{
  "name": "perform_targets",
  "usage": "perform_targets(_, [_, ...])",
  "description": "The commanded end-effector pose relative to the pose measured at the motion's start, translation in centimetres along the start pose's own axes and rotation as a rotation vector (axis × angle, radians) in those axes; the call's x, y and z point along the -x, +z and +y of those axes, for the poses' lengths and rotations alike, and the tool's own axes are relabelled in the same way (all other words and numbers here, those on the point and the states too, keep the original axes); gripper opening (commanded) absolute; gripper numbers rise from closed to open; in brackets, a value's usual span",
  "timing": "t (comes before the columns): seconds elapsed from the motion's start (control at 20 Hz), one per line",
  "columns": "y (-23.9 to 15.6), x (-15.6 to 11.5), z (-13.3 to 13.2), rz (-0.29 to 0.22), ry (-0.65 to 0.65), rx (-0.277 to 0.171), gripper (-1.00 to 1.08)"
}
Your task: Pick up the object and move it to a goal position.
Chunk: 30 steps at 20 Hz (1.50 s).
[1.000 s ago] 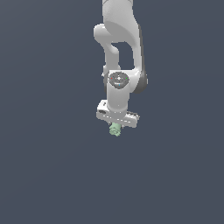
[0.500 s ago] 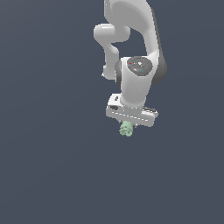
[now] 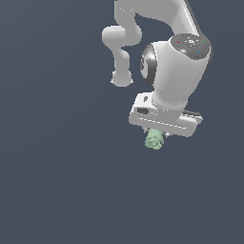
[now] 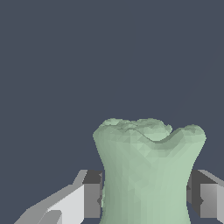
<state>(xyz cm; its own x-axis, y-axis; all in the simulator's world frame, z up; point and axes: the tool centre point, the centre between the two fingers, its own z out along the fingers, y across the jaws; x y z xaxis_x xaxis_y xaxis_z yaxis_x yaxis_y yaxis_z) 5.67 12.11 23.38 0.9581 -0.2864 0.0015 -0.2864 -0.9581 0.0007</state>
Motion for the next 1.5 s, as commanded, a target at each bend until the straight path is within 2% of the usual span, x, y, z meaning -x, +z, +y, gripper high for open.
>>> perform_targets(0.0, [-1.4, -0.5, -1.2, -0.001, 0.001, 0.000, -1.00])
perform_targets(0.75, [-7.6, -2.8, -6.4, -0.001, 0.001, -0.001, -1.00])
perform_targets(1.45, [-10.3, -4.0, -8.7, -0.001, 0.001, -0.001, -1.00])
